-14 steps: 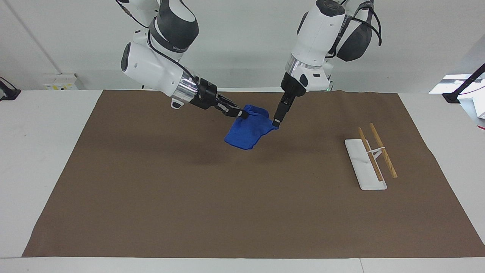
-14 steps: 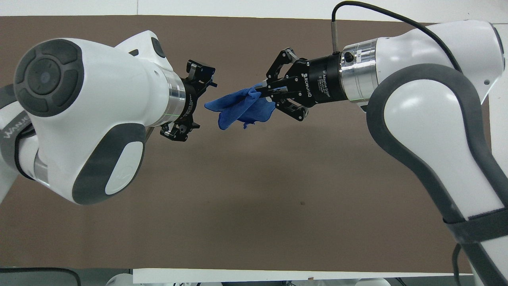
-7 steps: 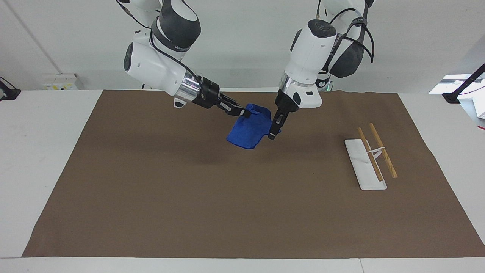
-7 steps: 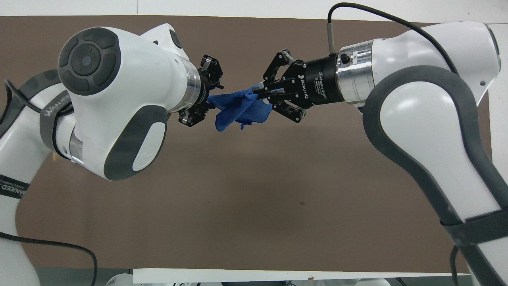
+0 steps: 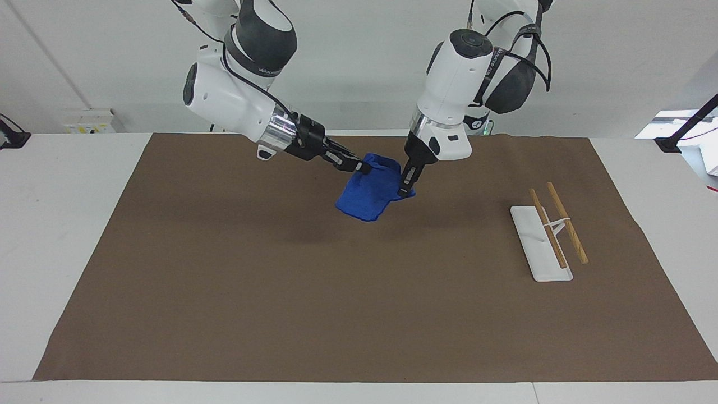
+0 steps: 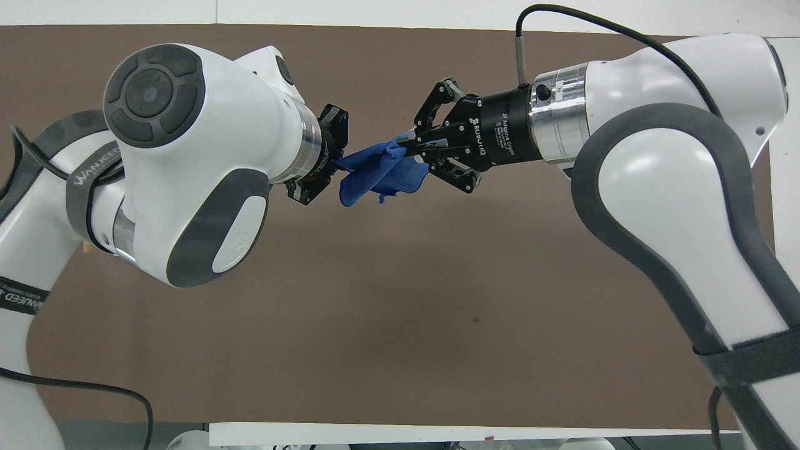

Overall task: Right arm passes towel to left arm to hang
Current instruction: 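Close the left gripper on the towel held by the right gripper, then carry the towel with the left gripper while the right gripper withdraws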

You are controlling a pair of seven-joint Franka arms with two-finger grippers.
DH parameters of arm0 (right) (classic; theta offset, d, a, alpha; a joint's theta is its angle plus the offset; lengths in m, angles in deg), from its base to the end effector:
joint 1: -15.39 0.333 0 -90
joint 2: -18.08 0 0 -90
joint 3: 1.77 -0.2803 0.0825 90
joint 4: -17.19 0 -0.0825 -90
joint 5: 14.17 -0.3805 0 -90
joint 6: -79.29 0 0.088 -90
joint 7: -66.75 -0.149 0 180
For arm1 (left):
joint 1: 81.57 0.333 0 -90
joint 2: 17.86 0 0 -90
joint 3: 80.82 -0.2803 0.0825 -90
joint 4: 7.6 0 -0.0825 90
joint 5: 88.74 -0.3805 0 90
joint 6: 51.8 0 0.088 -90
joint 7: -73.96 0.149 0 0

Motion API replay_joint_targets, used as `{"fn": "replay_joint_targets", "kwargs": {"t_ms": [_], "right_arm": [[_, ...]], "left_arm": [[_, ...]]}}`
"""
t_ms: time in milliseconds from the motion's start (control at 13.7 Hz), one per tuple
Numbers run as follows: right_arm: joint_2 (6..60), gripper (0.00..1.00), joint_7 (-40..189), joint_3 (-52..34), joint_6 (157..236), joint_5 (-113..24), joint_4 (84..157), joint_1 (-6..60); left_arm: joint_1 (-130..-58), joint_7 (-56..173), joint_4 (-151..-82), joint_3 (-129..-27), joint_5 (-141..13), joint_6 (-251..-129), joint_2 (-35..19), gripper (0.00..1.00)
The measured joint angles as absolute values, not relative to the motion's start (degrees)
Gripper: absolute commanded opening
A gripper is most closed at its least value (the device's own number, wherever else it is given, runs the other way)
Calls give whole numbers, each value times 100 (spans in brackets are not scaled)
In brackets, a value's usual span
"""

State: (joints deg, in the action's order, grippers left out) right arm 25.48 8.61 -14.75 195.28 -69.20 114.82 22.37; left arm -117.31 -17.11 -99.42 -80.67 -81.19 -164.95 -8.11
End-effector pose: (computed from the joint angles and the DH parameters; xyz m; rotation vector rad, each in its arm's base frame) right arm 0.5690 0.2836 0.4954 -1.9605 1.1155 0.5450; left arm 0.5061 -0.3827 0.4724 2.5469 1.3959 -0.0336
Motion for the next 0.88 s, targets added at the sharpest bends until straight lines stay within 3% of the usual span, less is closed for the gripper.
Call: {"fn": "replay_joint_targets", "kwargs": {"t_ms": [73, 146, 511, 730, 876], "right_arm": [[2548, 88, 861, -1474, 19528, -6920, 11482, 2237], [2548, 100, 861, -1474, 19528, -6920, 11482, 2237], [2541, 100, 1082, -1463, 19477, -5805, 11477, 2224], [2416, 100, 2371, -1408, 18794, -4292, 11461, 1980], [2223, 100, 3653, -1384, 18053, -3634, 11458, 1397]], "left_arm": [[-11729, -1710, -9880, -8081, -8121, -16373, -812, 0], [-11725, -1697, -9768, -8105, -8130, -16163, -811, 0], [-11717, -1035, -9101, -8178, -8733, -14759, -796, 0], [-11463, -401, -8996, -8237, -8969, -14461, -796, 0], [-11042, 90, -8993, -8258, -8984, -14309, -792, 0]]}}
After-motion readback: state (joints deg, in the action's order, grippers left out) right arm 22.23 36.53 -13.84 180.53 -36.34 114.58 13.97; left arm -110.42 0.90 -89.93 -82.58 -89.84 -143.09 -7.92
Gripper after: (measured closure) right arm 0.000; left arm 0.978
